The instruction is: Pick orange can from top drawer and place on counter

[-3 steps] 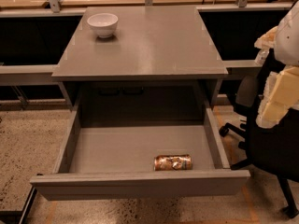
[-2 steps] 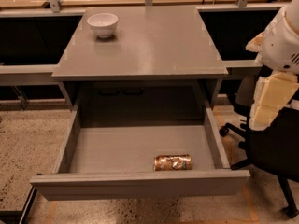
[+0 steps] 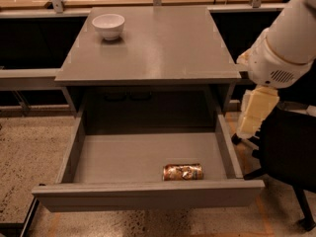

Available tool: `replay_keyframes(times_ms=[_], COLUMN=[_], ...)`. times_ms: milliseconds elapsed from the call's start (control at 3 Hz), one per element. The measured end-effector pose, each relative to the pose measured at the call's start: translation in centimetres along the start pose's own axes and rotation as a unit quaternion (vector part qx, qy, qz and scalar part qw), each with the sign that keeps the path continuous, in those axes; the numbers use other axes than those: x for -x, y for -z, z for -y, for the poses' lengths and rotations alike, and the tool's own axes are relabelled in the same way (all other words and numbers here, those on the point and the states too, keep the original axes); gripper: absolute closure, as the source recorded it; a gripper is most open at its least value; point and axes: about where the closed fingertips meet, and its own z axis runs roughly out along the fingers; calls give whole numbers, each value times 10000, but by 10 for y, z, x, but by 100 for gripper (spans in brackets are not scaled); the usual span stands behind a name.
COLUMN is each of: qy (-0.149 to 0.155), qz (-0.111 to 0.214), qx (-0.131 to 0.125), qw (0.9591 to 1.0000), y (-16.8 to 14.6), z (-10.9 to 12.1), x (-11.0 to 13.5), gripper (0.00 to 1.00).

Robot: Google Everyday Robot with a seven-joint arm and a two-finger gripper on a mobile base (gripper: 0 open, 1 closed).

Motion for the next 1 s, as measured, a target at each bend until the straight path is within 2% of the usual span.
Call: replay_keyframes(times_ms=[333, 1000], qy=[-12, 44], qz=[51, 499], qx=[77, 469], qw=[10000, 9976], y=[-9, -64], z=[0, -3], x=[2, 38], gripper=[0, 0])
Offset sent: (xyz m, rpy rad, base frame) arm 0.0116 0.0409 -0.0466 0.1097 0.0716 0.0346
